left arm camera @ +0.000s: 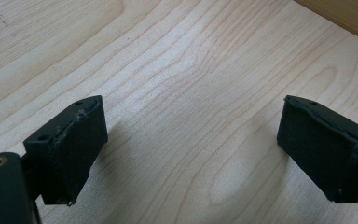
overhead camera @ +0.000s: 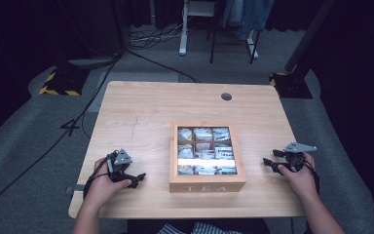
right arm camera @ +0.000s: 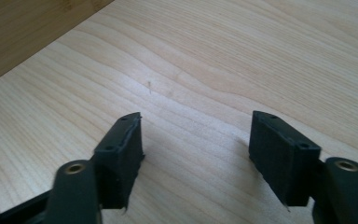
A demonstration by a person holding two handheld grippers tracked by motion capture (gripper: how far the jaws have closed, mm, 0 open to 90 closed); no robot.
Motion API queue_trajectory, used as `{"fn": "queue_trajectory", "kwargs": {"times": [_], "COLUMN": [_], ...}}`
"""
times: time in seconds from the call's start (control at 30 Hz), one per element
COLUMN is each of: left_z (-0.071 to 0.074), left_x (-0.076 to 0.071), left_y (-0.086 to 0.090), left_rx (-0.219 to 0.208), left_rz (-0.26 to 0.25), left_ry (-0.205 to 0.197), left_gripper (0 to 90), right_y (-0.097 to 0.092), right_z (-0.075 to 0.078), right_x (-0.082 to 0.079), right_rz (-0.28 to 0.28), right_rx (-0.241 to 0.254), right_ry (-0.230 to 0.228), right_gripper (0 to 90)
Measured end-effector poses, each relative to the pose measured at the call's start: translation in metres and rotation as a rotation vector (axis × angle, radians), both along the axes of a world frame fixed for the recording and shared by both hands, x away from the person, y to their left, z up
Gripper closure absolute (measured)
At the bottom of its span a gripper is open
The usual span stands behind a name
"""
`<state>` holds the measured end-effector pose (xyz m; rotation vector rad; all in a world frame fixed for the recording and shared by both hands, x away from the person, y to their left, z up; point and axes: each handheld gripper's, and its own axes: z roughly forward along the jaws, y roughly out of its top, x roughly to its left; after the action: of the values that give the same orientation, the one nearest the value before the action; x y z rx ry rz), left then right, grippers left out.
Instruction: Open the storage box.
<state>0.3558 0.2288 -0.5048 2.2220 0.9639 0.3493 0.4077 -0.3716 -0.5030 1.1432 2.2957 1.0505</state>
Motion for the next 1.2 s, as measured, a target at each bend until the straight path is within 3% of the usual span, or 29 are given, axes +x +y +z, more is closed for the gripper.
{"fn": "queue_trajectory", "kwargs": {"times": [0.37, 0.53, 0.97, 1.2], "left_z": [0.001, 0.009, 0.034, 0.050], "left_x": [-0.001, -0.001, -0.005, -0.010], "left_y": [0.005, 0.006, 0.005, 0.002], "left_rx": [-0.014, 0.024, -0.031, -0.088], "left_rz": [0.015, 0.040, 0.054, 0.046], "left_ry": [-0.006, 0.029, 0.001, -0.034], "left_gripper": [16.8, 25.0, 27.3, 28.0], "right_y": [0.002, 0.002, 0.002, 0.002], "right_z": [0.000, 0.000, 0.000, 0.000], "right_x": [-0.001, -0.001, -0.001, -0.001], "right_rz": [-0.005, -0.005, 0.003, 0.003], "right_rx": [-0.006, -0.005, -0.005, -0.004], "right_ry": [0.000, 0.000, 0.002, 0.002], "right_gripper": [32.9, 32.9, 32.0, 31.9]}}
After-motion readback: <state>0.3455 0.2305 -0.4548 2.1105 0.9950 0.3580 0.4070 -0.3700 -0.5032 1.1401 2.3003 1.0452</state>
